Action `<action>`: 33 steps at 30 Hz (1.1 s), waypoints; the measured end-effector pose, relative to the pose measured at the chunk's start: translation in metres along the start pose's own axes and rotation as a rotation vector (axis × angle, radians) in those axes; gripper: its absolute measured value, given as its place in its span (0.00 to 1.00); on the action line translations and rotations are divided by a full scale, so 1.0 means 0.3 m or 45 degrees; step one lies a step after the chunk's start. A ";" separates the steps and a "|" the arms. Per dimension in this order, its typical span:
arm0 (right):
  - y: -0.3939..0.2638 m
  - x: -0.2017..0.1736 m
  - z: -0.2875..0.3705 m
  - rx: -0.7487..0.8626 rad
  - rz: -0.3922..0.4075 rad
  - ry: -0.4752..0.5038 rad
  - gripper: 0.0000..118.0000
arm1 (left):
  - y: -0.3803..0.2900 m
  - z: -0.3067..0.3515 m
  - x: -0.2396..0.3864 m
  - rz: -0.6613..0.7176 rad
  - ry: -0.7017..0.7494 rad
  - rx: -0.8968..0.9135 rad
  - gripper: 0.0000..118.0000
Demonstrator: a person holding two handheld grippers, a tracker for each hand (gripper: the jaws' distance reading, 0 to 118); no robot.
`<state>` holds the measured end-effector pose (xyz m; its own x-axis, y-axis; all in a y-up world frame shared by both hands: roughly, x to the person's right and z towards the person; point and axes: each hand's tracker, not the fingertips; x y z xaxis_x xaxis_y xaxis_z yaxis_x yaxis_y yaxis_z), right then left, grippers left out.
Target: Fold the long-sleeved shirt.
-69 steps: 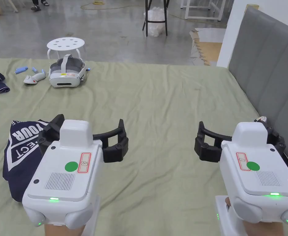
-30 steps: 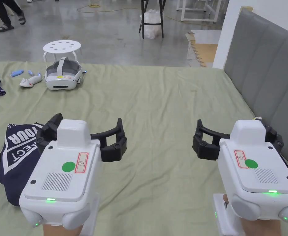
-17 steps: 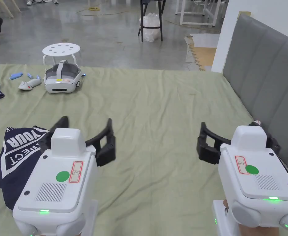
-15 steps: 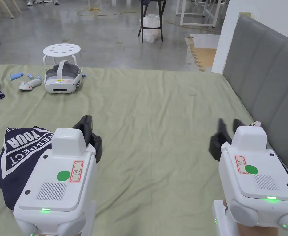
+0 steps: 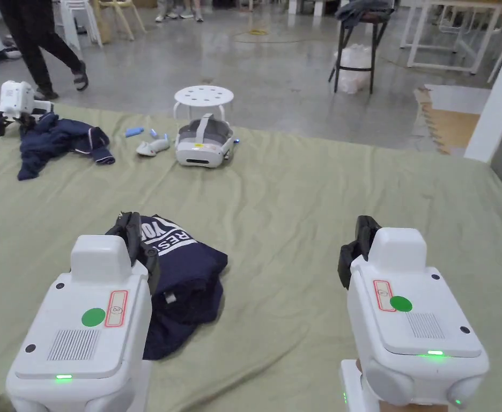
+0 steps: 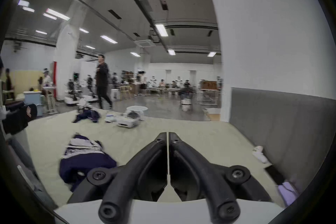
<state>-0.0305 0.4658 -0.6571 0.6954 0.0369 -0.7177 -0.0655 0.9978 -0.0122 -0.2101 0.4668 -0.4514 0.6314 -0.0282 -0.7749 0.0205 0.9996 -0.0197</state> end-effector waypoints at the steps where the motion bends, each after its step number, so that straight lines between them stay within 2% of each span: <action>1: 0.003 -0.062 -0.013 0.007 -0.006 0.057 0.00 | -0.002 0.012 -0.049 -0.006 0.052 -0.007 0.06; 4: 0.009 -0.208 -0.048 0.031 -0.008 0.167 0.00 | -0.008 0.047 -0.162 0.005 0.168 -0.043 0.06; 6: 0.006 -0.268 -0.062 0.018 -0.015 0.206 0.00 | -0.016 0.056 -0.206 -0.005 0.182 -0.054 0.06; 10: 0.016 -0.321 -0.075 -0.002 -0.009 0.240 0.00 | -0.033 0.023 -0.235 0.008 0.146 -0.148 0.07; 11: 0.024 -0.321 -0.074 -0.005 -0.008 0.245 0.00 | -0.039 -0.009 -0.241 0.042 0.102 -0.220 0.13; 12: 0.022 -0.320 -0.072 -0.008 -0.006 0.255 0.00 | -0.049 -0.062 -0.250 0.097 0.061 -0.306 0.31; 14: 0.011 -0.320 -0.064 -0.013 0.008 0.259 0.00 | -0.088 -0.193 -0.259 0.180 -0.017 -0.511 0.74; 15: 0.005 -0.317 -0.073 -0.019 0.015 0.262 0.00 | -0.110 -0.266 -0.261 0.189 -0.025 -0.653 0.91; 16: -0.003 -0.313 -0.074 -0.025 0.020 0.262 0.00 | -0.136 -0.340 -0.262 0.193 -0.007 -0.738 0.94; 19: -0.018 -0.296 -0.073 -0.068 0.029 0.262 0.00 | -0.200 -0.547 -0.263 0.214 0.023 -0.854 0.93; 21: -0.029 -0.286 -0.088 -0.104 0.006 0.275 0.00 | -0.256 -0.671 -0.256 0.172 -0.045 -0.986 0.92; 23: -0.037 -0.282 -0.105 -0.122 -0.006 0.268 0.01 | -0.317 -0.763 -0.246 0.131 -0.076 -1.091 0.88; 25: -0.043 -0.275 -0.117 -0.134 -0.004 0.275 0.01 | -0.343 -0.768 -0.210 0.060 -0.066 -1.177 0.66; 26: -0.046 -0.272 -0.120 -0.134 0.000 0.276 0.01 | -0.354 -0.768 -0.202 0.066 -0.084 -1.195 0.42; 27: -0.057 -0.261 -0.134 -0.136 0.008 0.274 0.01 | -0.352 -0.757 -0.194 0.120 -0.123 -1.175 0.08; 29: -0.060 -0.246 -0.143 -0.140 0.015 0.273 0.01 | -0.357 -0.796 -0.203 0.181 -0.204 -1.144 0.08; 31: -0.054 -0.229 -0.143 -0.138 0.001 0.267 0.01 | -0.292 -0.803 -0.182 0.051 -0.177 -1.100 0.08; 33: -0.047 -0.197 -0.140 -0.137 -0.019 0.254 0.01 | -0.176 -0.783 -0.165 0.107 -0.281 -0.973 0.08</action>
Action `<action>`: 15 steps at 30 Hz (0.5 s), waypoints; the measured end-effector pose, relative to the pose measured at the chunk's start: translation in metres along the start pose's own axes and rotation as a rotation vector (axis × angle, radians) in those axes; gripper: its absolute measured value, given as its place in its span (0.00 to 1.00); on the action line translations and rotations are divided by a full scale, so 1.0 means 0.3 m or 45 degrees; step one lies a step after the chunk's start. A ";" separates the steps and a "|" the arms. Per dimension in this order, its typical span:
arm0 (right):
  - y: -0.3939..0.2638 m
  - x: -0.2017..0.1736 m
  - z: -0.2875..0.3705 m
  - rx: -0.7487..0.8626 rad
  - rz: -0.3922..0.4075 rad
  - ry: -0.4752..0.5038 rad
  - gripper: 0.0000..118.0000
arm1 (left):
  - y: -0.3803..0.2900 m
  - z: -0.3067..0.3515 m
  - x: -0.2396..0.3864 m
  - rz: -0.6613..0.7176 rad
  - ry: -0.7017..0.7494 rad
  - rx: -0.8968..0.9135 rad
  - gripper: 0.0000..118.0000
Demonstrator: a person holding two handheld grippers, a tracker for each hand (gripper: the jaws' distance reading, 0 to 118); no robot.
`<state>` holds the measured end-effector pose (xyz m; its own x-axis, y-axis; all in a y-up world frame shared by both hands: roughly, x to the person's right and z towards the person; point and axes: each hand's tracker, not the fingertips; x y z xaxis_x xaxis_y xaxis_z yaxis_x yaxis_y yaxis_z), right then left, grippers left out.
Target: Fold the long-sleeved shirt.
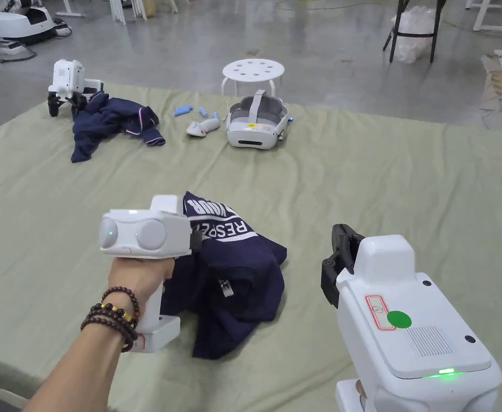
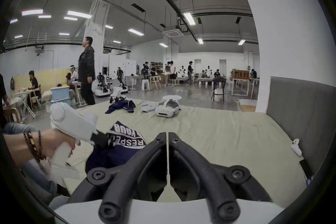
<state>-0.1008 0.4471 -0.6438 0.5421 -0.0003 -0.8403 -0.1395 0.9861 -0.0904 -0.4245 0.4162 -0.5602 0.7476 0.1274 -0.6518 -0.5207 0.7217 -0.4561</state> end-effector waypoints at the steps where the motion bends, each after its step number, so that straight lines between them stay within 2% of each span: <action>1: 0.006 0.022 0.011 0.004 -0.011 -0.012 0.01 | 0.052 0.057 0.036 -0.001 -0.054 0.077 0.08; 6: 0.042 0.148 0.105 0.050 -0.024 -0.138 0.01 | 0.250 0.272 0.349 -0.207 -0.274 0.292 0.08; 9: 0.060 0.261 0.183 0.074 -0.046 -0.256 0.01 | 0.300 0.316 0.605 -0.276 -0.488 0.357 0.08; 12: 0.072 0.379 0.269 0.084 -0.052 -0.383 0.01 | 0.266 0.260 0.864 -0.306 -0.677 0.284 0.08; 15: 0.066 0.488 0.353 0.091 -0.045 -0.527 0.01 | 0.126 0.136 1.120 -0.388 -0.782 0.162 0.08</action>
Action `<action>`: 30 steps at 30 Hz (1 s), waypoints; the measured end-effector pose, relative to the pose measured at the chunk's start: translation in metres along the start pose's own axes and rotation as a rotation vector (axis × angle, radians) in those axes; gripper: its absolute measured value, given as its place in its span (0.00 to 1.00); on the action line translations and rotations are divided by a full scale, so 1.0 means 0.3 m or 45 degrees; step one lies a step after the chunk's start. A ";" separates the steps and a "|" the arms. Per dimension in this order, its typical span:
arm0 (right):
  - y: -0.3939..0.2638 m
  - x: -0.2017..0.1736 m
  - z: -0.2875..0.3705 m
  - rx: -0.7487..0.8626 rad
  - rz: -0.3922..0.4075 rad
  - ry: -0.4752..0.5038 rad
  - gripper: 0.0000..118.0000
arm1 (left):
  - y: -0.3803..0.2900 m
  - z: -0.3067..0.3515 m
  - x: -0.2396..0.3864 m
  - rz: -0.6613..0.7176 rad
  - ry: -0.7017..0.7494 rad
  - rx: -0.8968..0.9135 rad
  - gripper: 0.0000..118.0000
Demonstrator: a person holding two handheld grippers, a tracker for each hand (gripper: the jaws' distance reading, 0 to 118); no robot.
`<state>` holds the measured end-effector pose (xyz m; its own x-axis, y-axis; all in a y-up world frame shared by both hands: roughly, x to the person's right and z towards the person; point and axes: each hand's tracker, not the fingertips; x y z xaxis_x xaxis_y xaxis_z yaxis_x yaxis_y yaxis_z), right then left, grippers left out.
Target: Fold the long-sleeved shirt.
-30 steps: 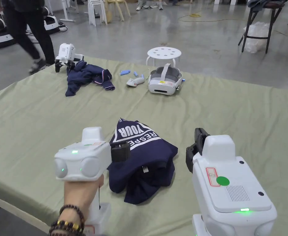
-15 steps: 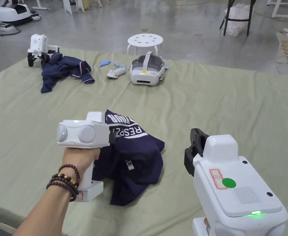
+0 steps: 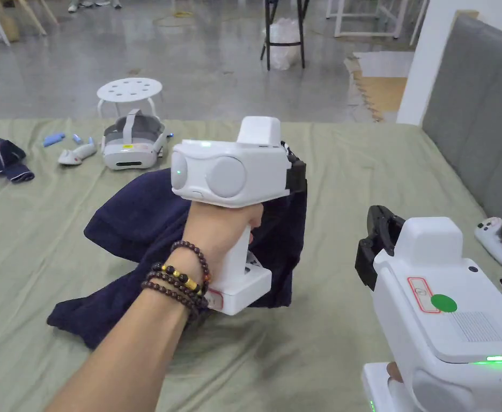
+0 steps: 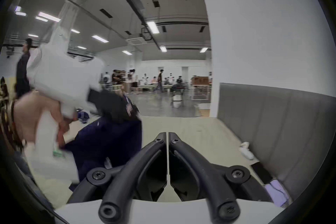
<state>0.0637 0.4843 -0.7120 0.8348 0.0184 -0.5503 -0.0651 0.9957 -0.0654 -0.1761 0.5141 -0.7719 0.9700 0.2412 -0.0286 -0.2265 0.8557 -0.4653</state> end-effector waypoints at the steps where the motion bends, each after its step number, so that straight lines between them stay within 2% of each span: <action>1: -0.003 0.040 0.008 -0.005 0.000 -0.041 0.01 | -0.057 -0.083 0.071 -0.023 -0.018 -0.060 0.08; 5: -0.020 0.156 0.024 -0.068 -0.021 -0.155 0.01 | -0.347 -0.356 0.213 0.034 -0.095 -0.312 0.08; 7: -0.029 0.189 0.031 -0.084 -0.031 -0.178 0.01 | -0.473 -0.426 0.246 0.057 -0.038 -0.411 0.08; 8: -0.032 0.199 0.034 -0.090 -0.039 -0.181 0.01 | -0.515 -0.442 0.258 0.065 -0.029 -0.414 0.12; 9: -0.035 0.207 0.038 -0.100 -0.055 -0.188 0.01 | -0.524 -0.354 0.300 0.057 -0.037 -0.384 0.32; 10: -0.038 0.212 0.041 -0.104 -0.066 -0.190 0.01 | -0.538 -0.333 0.308 0.069 -0.032 -0.386 0.61; 11: -0.039 0.211 0.039 -0.106 -0.068 -0.188 0.01 | -0.542 -0.316 0.313 0.075 -0.028 -0.387 0.85; 12: -0.041 0.208 0.042 -0.107 -0.066 -0.186 0.01 | -0.529 -0.282 0.317 0.071 -0.030 -0.384 0.92; 16: -0.040 0.188 0.051 -0.101 -0.064 -0.145 0.01 | -0.361 -0.173 0.240 0.050 0.042 -0.145 0.87; 19: -0.040 0.166 0.050 -0.100 -0.054 -0.114 0.01 | -0.350 -0.067 0.086 0.121 0.086 0.015 0.88; 23: -0.043 0.131 0.033 -0.100 -0.047 -0.079 0.01 | -0.456 0.211 -0.001 0.017 0.297 0.241 0.83; 25: -0.047 0.111 0.031 -0.102 -0.038 -0.062 0.01 | -0.502 0.364 0.006 -0.017 0.399 0.290 0.58; 26: -0.048 0.102 0.030 -0.104 -0.033 -0.053 0.01 | -0.528 0.415 -0.001 -0.015 0.430 0.288 0.36; 27: -0.050 0.094 0.025 -0.105 -0.034 -0.044 0.01 | -0.557 0.452 -0.012 -0.009 0.477 0.291 0.06; 29: -0.053 0.077 0.021 -0.111 -0.037 -0.031 0.01 | -0.585 0.521 -0.025 0.024 0.550 0.300 0.03; 30: -0.055 0.067 0.020 -0.114 -0.037 -0.028 0.01 | -0.596 0.542 -0.047 0.039 0.511 0.301 0.03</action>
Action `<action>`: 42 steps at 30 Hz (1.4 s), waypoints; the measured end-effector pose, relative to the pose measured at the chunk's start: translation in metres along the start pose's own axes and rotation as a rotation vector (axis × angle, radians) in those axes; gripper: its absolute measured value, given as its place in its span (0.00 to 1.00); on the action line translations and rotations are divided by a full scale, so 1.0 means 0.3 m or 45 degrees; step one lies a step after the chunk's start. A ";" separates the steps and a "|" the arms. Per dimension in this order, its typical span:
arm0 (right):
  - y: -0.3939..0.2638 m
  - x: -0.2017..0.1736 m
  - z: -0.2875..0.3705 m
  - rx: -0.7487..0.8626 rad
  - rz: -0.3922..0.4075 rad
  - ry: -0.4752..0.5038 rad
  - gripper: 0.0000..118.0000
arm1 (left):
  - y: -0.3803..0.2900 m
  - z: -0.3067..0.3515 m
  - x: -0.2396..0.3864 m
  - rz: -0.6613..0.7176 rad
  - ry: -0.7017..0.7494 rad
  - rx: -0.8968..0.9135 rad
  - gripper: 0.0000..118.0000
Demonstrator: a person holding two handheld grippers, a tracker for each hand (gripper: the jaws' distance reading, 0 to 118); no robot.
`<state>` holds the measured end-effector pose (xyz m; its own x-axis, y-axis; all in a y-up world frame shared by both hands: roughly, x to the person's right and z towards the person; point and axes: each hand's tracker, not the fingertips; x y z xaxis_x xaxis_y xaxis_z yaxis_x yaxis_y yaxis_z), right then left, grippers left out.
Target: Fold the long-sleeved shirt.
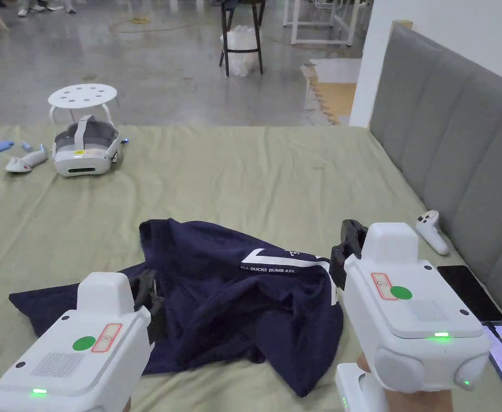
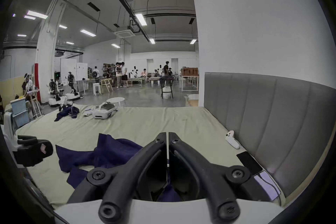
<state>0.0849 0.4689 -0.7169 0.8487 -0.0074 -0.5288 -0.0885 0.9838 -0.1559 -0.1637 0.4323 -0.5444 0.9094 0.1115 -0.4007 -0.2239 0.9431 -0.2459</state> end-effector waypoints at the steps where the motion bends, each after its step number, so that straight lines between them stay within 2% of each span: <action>1: -0.002 -0.005 -0.003 -0.002 0.003 0.004 0.01 | -0.002 0.007 -0.025 0.032 -0.014 -0.012 0.03; 7: 0.004 -0.023 -0.003 0.003 0.015 0.025 0.03 | -0.001 -0.020 -0.042 0.030 0.038 -0.088 0.04; 8: 0.005 -0.022 -0.003 0.004 0.017 0.025 0.04 | -0.006 -0.031 -0.044 0.049 0.037 -0.105 0.12; 10: 0.004 -0.014 -0.004 0.000 0.018 0.029 0.04 | -0.024 -0.079 -0.053 0.071 0.030 -0.186 0.73; 11: 0.002 -0.011 -0.006 -0.003 0.016 0.029 0.04 | -0.044 -0.139 -0.060 0.043 0.044 -0.287 0.94; 13: -0.005 -0.002 -0.009 -0.010 0.013 0.026 0.04 | -0.101 -0.244 -0.084 0.049 0.097 -0.423 0.86; 17: -0.016 0.019 -0.017 -0.027 0.014 0.008 0.04 | -0.252 -0.489 -0.172 0.025 0.210 -0.636 0.84; 20: -0.028 0.032 -0.030 -0.045 0.019 -0.007 0.04 | -0.314 -0.605 -0.194 0.057 0.149 -0.719 0.84; 21: -0.034 0.037 -0.035 -0.052 0.021 -0.014 0.04 | -0.349 -0.650 -0.196 0.016 0.167 -0.806 0.83; 22: -0.038 0.042 -0.041 -0.061 0.021 -0.017 0.04 | -0.377 -0.680 -0.193 -0.050 0.201 -0.886 0.76; 23: -0.043 0.048 -0.047 -0.072 0.021 -0.023 0.04 | -0.418 -0.717 -0.214 -0.095 0.204 -0.800 0.79; 24: -0.048 0.053 -0.053 -0.083 0.022 -0.028 0.04 | -0.400 -0.721 -0.205 -0.100 0.221 -0.757 0.70; 25: -0.054 0.060 -0.060 -0.094 0.025 -0.034 0.04 | -0.385 -0.715 -0.203 -0.062 0.157 -0.814 0.55; 26: -0.061 0.066 -0.075 -0.120 0.034 -0.037 0.04 | -0.375 -0.702 -0.192 -0.075 0.113 -0.770 0.22; 27: -0.069 0.074 -0.104 -0.173 0.041 -0.027 0.04 | -0.301 -0.582 -0.109 -0.143 0.127 -0.700 0.07; 28: -0.076 0.085 -0.143 -0.243 0.031 -0.005 0.06 | -0.303 -0.557 -0.072 -0.176 0.158 -0.705 0.07; 29: -0.083 0.101 -0.181 -0.313 -0.005 0.013 0.16 | -0.304 -0.536 -0.057 -0.185 0.123 -0.732 0.07; 30: -0.092 0.120 -0.234 -0.412 -0.047 0.041 0.45 | -0.303 -0.510 -0.043 -0.181 0.089 -0.740 0.07; 31: -0.102 0.138 -0.291 -0.511 -0.056 0.069 0.69 | -0.254 -0.466 -0.068 -0.129 0.079 -0.725 0.07; 32: -0.126 0.156 -0.365 -0.597 -0.064 0.092 0.85 | -0.238 -0.427 -0.073 -0.100 0.076 -0.706 0.07; 33: -0.160 0.177 -0.434 -0.674 -0.048 0.112 0.85 | -0.228 -0.395 -0.073 -0.074 0.070 -0.695 0.07; 34: -0.195 0.189 -0.500 -0.771 -0.018 0.136 0.77 | -0.220 -0.362 -0.071 -0.055 0.068 -0.679 0.07; 35: -0.240 0.194 -0.561 -0.857 -0.002 0.136 0.66 | -0.255 -0.457 -0.144 -0.006 0.051 -0.728 0.07; 37: -0.331 0.197 -0.650 -0.987 0.000 0.110 0.41 | -0.245 -0.450 -0.170 0.007 0.042 -0.708 0.07; 38: -0.381 0.200 -0.685 -1.013 -0.026 0.095 0.20 | -0.238 -0.445 -0.183 0.010 0.038 -0.699 0.07; 39: -0.418 0.212 -0.705 -1.028 -0.072 0.098 0.03 | -0.226 -0.420 -0.143 -0.009 0.052 -0.684 0.07; 41: -0.426 0.224 -0.693 -0.996 -0.084 0.027 0.03 | -0.202 -0.404 -0.159 -0.010 0.059 -0.669 0.07; 42: -0.402 0.236 -0.676 -0.945 -0.110 0.043 0.03 | -0.171 -0.386 -0.179 -0.003 0.066 -0.622 0.07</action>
<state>0.0499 0.3134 -0.9049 0.8532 -0.0966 -0.5125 -0.3609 0.6001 -0.7139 -0.2416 0.3416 -0.6125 0.8944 0.0819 -0.4397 -0.3711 0.6848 -0.6272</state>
